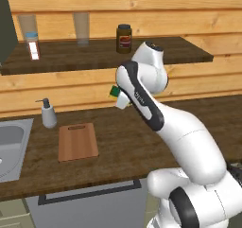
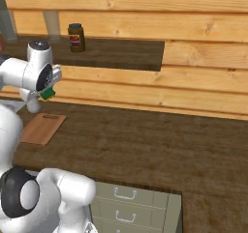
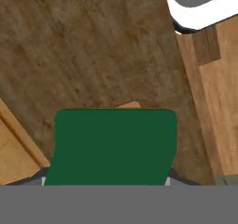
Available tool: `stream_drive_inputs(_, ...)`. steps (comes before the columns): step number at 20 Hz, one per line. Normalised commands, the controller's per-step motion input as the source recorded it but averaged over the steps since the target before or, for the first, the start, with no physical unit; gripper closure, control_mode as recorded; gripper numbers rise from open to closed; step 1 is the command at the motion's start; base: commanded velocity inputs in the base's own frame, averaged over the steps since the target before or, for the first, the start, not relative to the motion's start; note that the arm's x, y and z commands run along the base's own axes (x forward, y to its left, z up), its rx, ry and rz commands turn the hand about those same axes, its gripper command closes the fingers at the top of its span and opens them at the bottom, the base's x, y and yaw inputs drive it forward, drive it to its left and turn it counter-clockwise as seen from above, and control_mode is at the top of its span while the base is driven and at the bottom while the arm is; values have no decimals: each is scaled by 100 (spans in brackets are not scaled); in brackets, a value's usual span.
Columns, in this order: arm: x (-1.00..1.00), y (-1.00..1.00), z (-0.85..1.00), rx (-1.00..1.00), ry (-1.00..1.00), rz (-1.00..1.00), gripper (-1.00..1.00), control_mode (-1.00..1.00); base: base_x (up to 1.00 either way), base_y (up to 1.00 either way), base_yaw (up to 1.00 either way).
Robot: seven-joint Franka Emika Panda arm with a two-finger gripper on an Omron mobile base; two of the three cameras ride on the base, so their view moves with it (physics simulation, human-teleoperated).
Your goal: Pick up the sponge from the counter and clean the cutting board by briefly scrubbing or pressing down on the cutting board. Once finished, release the sponge.
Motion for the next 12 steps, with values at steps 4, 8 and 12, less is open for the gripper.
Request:
stream_drive_inputs(4,49,100,-100,-17,32,4,100,-100,0,0,0)
stream_drive_inputs(8,30,82,-100,-3,27,4,100,-100,0,0,0)
stream_drive_inputs(12,35,62,-100,-4,21,1,100,-100,0,0,0)
